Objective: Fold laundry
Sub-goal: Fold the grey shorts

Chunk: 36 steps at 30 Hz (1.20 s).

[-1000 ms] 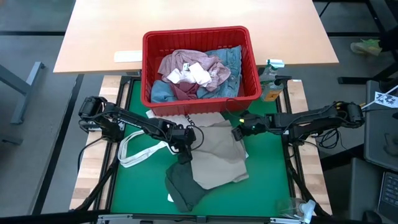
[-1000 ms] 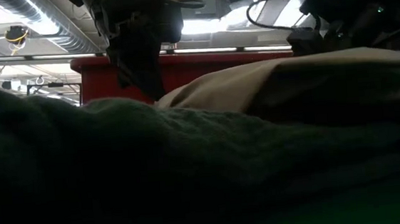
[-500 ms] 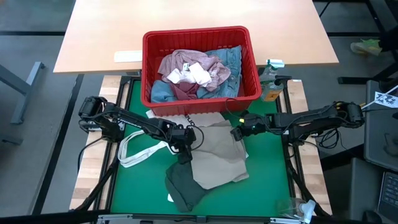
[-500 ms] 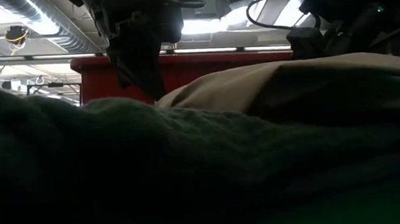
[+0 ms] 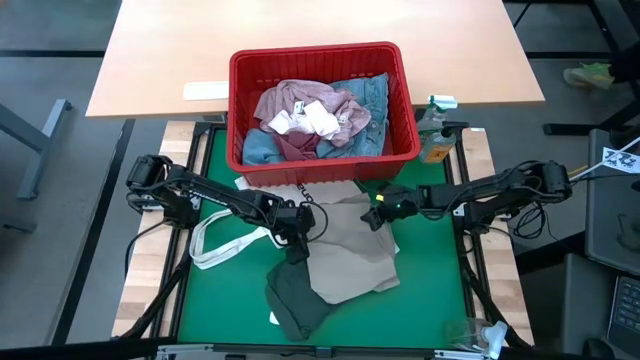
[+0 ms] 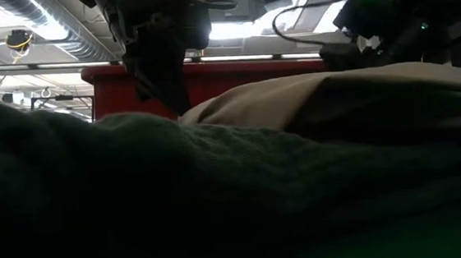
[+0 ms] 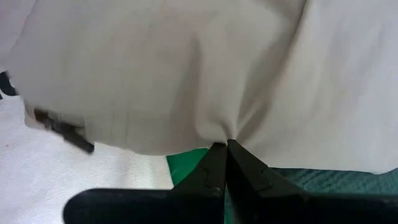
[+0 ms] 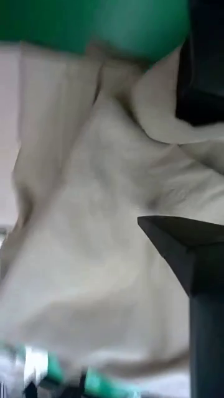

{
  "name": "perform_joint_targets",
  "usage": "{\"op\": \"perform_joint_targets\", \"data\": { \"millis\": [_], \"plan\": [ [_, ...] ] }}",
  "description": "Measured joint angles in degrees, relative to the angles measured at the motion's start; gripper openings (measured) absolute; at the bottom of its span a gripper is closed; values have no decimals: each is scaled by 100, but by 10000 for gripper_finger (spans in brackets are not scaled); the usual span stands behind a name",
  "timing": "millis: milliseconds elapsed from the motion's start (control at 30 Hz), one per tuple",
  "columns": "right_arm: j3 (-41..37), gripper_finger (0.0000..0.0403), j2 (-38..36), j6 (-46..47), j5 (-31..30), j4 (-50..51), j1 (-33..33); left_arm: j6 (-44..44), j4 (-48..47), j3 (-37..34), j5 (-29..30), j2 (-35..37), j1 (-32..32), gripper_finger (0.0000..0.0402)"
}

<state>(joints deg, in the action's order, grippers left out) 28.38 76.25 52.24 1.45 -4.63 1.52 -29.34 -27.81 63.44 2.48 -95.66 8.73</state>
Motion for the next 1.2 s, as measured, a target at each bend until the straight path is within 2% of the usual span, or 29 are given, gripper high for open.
{"op": "perform_joint_targets", "data": {
  "millis": [200, 300, 533, 633, 867, 967, 1100, 1200],
  "plan": [
    [0, 169, -2, -116, -81, -219, 0, 0, 0, 0, 0, 0, 0, 0],
    [0, 146, 61, -116, -78, -224, 0, 0, 0, 0, 0, 0, 0, 0],
    [0, 14, 181, -158, -71, -382, 0, 0, 5, 0, 19, -2, 0, 0],
    [51, 16, 176, -219, 23, -633, 0, 0, 2, 0, 39, -2, 0, 0],
    [646, 10, 116, -1268, -87, -736, -2, 0, -4, 0, 42, -2, -1, 0],
    [772, 5, 116, -1671, -410, -596, 0, 0, -2, 0, 44, -2, 0, 0],
    [789, 8, 122, -1768, -1254, 111, 2, 0, -3, 0, 46, -2, 0, 0],
    [796, 4, 122, -1788, -1601, 505, 0, 0, 0, 0, 56, -2, -2, 0]
  ]
}}
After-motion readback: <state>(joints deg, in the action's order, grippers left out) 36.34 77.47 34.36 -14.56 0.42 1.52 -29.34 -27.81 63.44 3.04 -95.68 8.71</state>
